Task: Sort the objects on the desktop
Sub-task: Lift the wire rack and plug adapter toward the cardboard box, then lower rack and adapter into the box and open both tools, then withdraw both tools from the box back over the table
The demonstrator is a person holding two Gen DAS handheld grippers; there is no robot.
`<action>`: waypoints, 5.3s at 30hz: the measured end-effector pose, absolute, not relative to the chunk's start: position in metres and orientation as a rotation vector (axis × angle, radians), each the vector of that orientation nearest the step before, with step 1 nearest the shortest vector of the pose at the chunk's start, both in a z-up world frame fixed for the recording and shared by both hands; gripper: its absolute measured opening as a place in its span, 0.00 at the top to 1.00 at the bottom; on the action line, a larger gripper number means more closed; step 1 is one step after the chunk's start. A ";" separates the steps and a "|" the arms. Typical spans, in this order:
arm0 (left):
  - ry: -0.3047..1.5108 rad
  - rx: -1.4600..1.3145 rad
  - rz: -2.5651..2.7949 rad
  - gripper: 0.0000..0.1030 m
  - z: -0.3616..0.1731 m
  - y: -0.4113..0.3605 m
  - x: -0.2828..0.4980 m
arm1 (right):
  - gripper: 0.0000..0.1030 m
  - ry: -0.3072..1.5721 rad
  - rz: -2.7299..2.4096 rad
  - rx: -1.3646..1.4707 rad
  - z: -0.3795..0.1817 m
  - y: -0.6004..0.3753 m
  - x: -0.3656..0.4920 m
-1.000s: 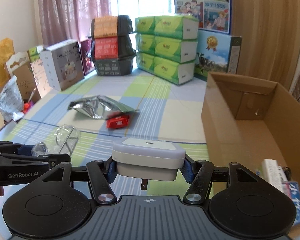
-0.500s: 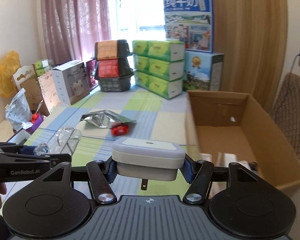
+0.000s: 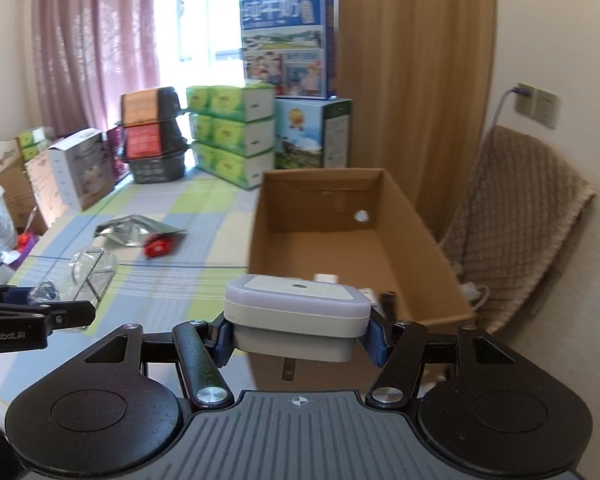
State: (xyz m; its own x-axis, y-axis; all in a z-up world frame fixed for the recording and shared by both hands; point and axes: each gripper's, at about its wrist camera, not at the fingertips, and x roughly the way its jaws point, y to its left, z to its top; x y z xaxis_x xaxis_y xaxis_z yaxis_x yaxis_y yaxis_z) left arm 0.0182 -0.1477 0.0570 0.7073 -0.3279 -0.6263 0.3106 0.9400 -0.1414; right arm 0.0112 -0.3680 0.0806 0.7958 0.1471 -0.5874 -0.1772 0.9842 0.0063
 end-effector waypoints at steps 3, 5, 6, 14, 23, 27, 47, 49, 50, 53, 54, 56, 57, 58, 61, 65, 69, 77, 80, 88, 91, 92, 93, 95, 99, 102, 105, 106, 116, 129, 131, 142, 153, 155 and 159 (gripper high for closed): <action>0.698 -0.009 -0.388 0.49 0.060 -0.166 0.015 | 0.43 0.628 0.153 -0.041 0.082 -0.382 0.007; 0.700 -0.002 -0.404 0.49 0.061 -0.177 0.014 | 0.43 0.632 0.141 -0.036 0.082 -0.391 0.006; 0.701 0.002 -0.411 0.49 0.061 -0.183 0.014 | 0.43 0.634 0.137 -0.031 0.081 -0.394 0.006; 0.705 0.042 -0.459 0.49 0.062 -0.213 0.011 | 0.43 0.642 0.109 -0.005 0.078 -0.419 0.004; 0.700 0.064 -0.485 0.49 0.065 -0.235 0.018 | 0.43 0.651 0.096 0.005 0.075 -0.434 0.010; 0.700 0.065 -0.495 0.49 0.066 -0.243 0.024 | 0.43 0.648 0.092 0.005 0.076 -0.440 0.014; 0.716 0.039 -0.531 0.49 0.066 -0.280 0.084 | 0.43 0.647 0.114 -0.030 0.081 -0.453 0.072; 0.718 0.039 -0.536 0.49 0.065 -0.284 0.089 | 0.43 0.650 0.119 -0.032 0.080 -0.453 0.078; 0.721 0.037 -0.539 0.49 0.065 -0.285 0.092 | 0.43 0.651 0.119 -0.035 0.079 -0.452 0.081; 0.724 0.037 -0.550 0.49 0.064 -0.289 0.102 | 0.43 0.653 0.119 -0.039 0.079 -0.453 0.090; 0.724 0.040 -0.554 0.49 0.064 -0.291 0.104 | 0.43 0.654 0.116 -0.041 0.078 -0.454 0.094; 0.725 0.043 -0.562 0.49 0.065 -0.294 0.111 | 0.43 0.657 0.112 -0.043 0.077 -0.456 0.101; 0.725 0.046 -0.564 0.49 0.064 -0.296 0.113 | 0.43 0.659 0.109 -0.042 0.076 -0.457 0.104; 0.724 0.050 -0.566 0.49 0.064 -0.297 0.116 | 0.43 0.663 0.108 -0.038 0.076 -0.458 0.107; 0.729 0.054 -0.570 0.49 0.061 -0.302 0.123 | 0.43 0.676 0.108 -0.032 0.073 -0.459 0.117; 0.745 0.040 -0.571 0.48 0.054 -0.305 0.130 | 0.43 0.686 0.104 -0.027 0.069 -0.460 0.127; 0.752 0.057 -0.579 0.45 0.046 -0.309 0.137 | 0.43 0.696 0.099 -0.011 0.066 -0.461 0.134; 0.741 0.013 -0.532 0.42 0.049 -0.287 0.136 | 0.43 0.704 0.107 0.001 0.061 -0.458 0.135; 0.736 -0.001 -0.507 0.41 0.050 -0.275 0.135 | 0.43 0.708 0.112 0.004 0.060 -0.455 0.135; 0.746 -0.030 -0.477 0.37 0.048 -0.255 0.131 | 0.43 0.715 0.134 0.012 0.061 -0.444 0.141; 0.752 -0.033 -0.474 0.36 0.045 -0.252 0.129 | 0.42 0.737 0.146 0.022 0.058 -0.440 0.149; 0.755 -0.035 -0.473 0.36 0.045 -0.251 0.128 | 0.39 0.749 0.152 0.027 0.056 -0.439 0.152; 0.758 -0.036 -0.473 0.36 0.044 -0.249 0.127 | 0.31 0.754 0.152 0.035 0.055 -0.439 0.154; 0.759 -0.035 -0.470 0.36 0.043 -0.247 0.125 | 0.25 0.742 0.142 0.059 0.056 -0.442 0.154; 0.762 -0.045 -0.452 0.36 0.041 -0.241 0.120 | 0.24 0.731 0.129 0.088 0.056 -0.447 0.144; 0.764 -0.056 -0.439 0.36 0.039 -0.234 0.113 | 0.22 0.725 0.121 0.121 0.058 -0.451 0.130; 0.771 -0.067 -0.425 0.34 0.038 -0.227 0.108 | 0.20 0.722 0.121 0.138 0.060 -0.452 0.116; 0.773 -0.069 -0.420 0.34 0.038 -0.225 0.106 | 0.19 0.721 0.122 0.142 0.060 -0.452 0.112; 0.770 -0.082 -0.387 0.29 0.041 -0.201 0.083 | 0.12 0.729 0.141 0.111 0.064 -0.431 0.075; 0.756 -0.097 -0.345 0.18 0.048 -0.168 0.058 | 0.02 0.733 0.178 0.090 0.075 -0.402 0.041; 0.755 -0.101 -0.338 0.17 0.049 -0.163 0.055 | 0.02 0.735 0.189 0.085 0.076 -0.397 0.038; 0.753 -0.118 -0.291 0.06 0.048 -0.133 0.047 | 0.02 0.740 0.244 0.050 0.080 -0.368 0.029; 0.764 -0.113 -0.230 0.02 0.039 -0.104 0.046 | 0.02 0.743 0.287 0.026 0.082 -0.346 0.029; 0.765 -0.113 -0.219 0.02 0.038 -0.096 0.047 | 0.02 0.744 0.302 0.020 0.082 -0.341 0.030; 0.767 -0.093 -0.204 0.02 0.036 -0.080 0.049 | 0.02 0.746 0.338 0.009 0.082 -0.329 0.031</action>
State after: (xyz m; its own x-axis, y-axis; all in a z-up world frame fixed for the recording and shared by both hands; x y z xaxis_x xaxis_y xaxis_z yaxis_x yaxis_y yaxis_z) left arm 0.0488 -0.0800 0.0363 0.7012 -0.2171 -0.6791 0.1497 0.9761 -0.1575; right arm 0.0306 -0.3286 0.0824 0.6834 0.3041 -0.6637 -0.2981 0.9461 0.1266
